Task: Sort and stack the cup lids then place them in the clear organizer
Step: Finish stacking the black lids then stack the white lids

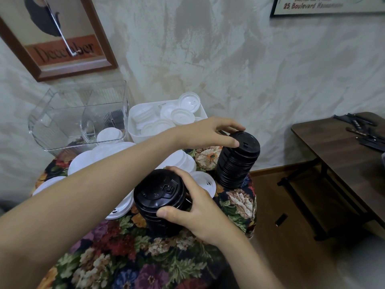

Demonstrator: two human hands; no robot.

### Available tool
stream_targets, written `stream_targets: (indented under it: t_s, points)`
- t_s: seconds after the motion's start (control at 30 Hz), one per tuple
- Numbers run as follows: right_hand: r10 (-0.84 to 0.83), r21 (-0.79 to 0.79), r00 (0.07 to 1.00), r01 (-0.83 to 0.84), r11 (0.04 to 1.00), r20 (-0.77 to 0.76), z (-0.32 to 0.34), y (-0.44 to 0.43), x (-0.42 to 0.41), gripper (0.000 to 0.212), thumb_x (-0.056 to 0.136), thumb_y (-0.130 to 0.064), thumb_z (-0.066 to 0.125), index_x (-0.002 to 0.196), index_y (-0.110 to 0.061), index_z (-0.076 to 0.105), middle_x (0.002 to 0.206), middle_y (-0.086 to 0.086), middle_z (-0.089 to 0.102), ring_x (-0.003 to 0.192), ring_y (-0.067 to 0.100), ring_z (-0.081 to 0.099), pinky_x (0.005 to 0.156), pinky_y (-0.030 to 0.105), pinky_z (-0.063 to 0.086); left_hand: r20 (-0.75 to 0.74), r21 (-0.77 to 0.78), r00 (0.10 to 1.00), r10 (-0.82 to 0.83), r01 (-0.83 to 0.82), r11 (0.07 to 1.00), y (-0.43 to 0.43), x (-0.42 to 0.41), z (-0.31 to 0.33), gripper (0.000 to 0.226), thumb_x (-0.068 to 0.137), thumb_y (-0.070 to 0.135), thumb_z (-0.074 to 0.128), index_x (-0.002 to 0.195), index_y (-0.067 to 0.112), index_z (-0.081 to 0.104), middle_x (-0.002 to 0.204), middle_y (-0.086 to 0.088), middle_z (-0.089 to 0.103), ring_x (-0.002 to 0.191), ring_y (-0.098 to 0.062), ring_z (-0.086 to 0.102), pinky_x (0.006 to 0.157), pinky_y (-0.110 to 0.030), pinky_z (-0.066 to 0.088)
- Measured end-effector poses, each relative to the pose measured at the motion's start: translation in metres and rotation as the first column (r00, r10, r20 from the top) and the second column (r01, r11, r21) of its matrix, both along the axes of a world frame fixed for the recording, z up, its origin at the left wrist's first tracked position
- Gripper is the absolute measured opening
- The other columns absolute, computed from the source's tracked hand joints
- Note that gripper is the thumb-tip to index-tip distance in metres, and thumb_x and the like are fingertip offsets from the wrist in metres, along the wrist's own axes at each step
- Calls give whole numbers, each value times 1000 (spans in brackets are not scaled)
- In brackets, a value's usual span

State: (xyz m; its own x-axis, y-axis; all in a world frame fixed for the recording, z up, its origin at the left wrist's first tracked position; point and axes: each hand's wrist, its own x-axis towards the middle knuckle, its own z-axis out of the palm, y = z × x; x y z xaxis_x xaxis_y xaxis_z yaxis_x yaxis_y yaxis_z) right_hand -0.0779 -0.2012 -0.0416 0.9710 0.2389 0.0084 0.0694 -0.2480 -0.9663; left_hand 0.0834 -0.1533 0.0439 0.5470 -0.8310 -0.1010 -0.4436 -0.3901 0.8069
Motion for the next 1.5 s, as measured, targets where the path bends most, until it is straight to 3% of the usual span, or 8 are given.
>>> stream_targets:
  t_s: [0.27, 0.4, 0.53, 0.77, 1.03, 1.17, 1.3, 1.5]
  points:
    - [10, -11, 1000, -10, 1000, 14, -2, -1, 1, 73, 90, -34, 82, 143, -53, 37, 128, -41, 56, 126, -12, 52, 102, 8, 40, -31, -47, 999, 30, -31, 998, 7, 5, -6, 50, 100, 21, 69, 148, 19, 54, 140, 2, 63, 123, -4, 63, 95, -10, 49]
    - [8, -4, 1000, -8, 1000, 10, -3, -1, 1, 77, 89, -36, 83, 150, -47, 38, 131, -37, 57, 128, -10, 52, 104, 11, 40, -25, -39, 999, 22, -23, 999, 7, 7, -5, 54, 100, 22, 69, 151, 23, 50, 143, 3, 60, 121, 0, 62, 91, -10, 51]
    - [7, -6, 1000, -7, 1000, 6, -2, -1, 0, 77, 89, -35, 82, 151, -45, 38, 129, -38, 56, 127, -11, 52, 103, 10, 40, -5, -37, 999, 40, -40, 999, 12, 9, -4, 53, 100, 28, 69, 150, 28, 51, 143, 5, 60, 122, -5, 63, 99, -26, 54]
    - [7, 14, 999, -7, 1000, 39, -4, 0, 3, 77, 88, -41, 82, 151, -43, 39, 134, -32, 58, 130, -4, 54, 110, 26, 44, -103, -224, 956, 274, -290, 930, 72, -16, 0, 36, 104, 25, 63, 140, 29, 61, 136, 11, 67, 122, -5, 64, 105, -36, 54]
    - [36, 36, 998, -38, 999, 58, -5, 0, 5, 70, 84, -44, 79, 144, -48, 43, 129, -38, 58, 126, -9, 56, 101, 13, 45, -197, -382, 775, 601, -625, 681, 157, -115, -45, 37, 99, 37, 57, 134, 28, 66, 129, 14, 71, 123, -4, 64, 102, -23, 52]
    - [22, 36, 995, -26, 999, 98, -4, 1, 5, 72, 87, -47, 80, 149, -45, 42, 133, -36, 59, 128, -5, 56, 109, 26, 47, -234, -381, 796, 558, -603, 700, 163, -147, -62, 43, 98, 39, 62, 141, 36, 58, 137, 22, 64, 129, 2, 58, 101, -14, 47]
    - [28, 50, 994, -34, 998, 105, -1, 2, 1, 86, 87, -36, 74, 158, -43, 26, 128, -55, 49, 126, -20, 49, 97, 6, 44, -244, -401, 796, 554, -603, 690, 160, -160, -65, 51, 96, 31, 63, 143, 41, 48, 135, 35, 60, 129, 9, 55, 97, -9, 45]
    - [57, 47, 991, -63, 997, 119, -1, 0, 3, 74, 90, -40, 70, 156, -31, 38, 136, -33, 58, 130, -7, 54, 99, 10, 44, -254, -404, 778, 575, -626, 667, 158, -164, -65, 48, 93, 38, 64, 140, 41, 52, 131, 29, 64, 125, 5, 60, 94, -12, 48]
